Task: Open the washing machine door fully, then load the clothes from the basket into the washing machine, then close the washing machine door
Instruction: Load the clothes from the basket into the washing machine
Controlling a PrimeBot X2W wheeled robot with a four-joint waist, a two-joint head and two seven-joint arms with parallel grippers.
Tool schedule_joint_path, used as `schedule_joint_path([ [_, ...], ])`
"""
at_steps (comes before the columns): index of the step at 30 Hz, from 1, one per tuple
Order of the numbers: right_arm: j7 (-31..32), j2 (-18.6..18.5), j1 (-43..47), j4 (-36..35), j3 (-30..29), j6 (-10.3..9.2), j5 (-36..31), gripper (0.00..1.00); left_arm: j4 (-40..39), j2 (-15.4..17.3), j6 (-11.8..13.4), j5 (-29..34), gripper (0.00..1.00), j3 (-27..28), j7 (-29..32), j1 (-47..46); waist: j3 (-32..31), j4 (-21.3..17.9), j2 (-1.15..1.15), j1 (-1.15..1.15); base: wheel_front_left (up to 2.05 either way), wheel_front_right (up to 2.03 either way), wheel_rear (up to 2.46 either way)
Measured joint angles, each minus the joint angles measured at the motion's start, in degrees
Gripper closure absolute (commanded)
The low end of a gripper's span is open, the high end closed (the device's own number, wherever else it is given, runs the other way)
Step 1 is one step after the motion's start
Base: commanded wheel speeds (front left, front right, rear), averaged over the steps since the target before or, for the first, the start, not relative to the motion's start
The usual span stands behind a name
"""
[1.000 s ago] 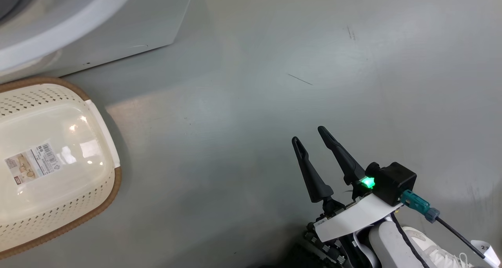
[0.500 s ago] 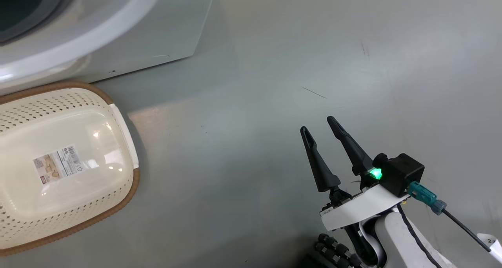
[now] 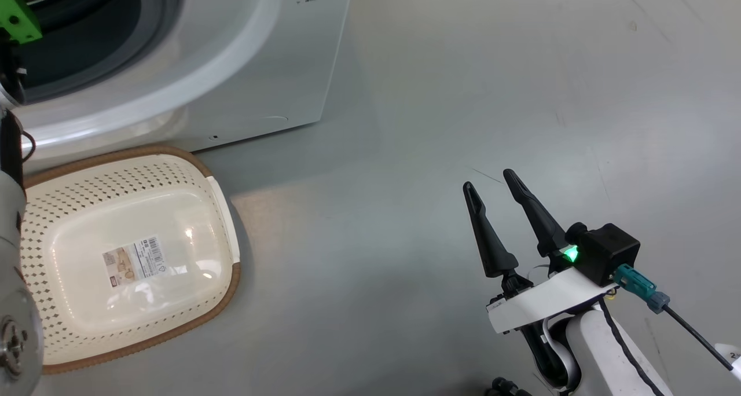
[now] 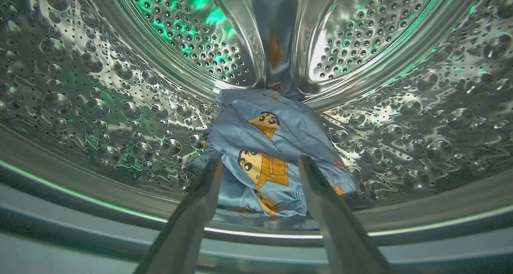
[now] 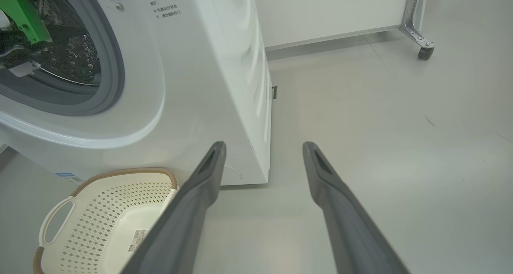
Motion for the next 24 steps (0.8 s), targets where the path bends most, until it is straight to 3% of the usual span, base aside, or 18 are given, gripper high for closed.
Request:
schedule_joint_path([
  [24, 0.0, -0.4, 4.9, 1.7, -4.6, 0.00, -2.3, 0.00, 2.5, -8.6, -4.6, -1.8, 0.00, -0.4, -6.9, 12.5, -13.5, 6.4, 0.00, 0.00, 0.00, 0.00, 0.00],
])
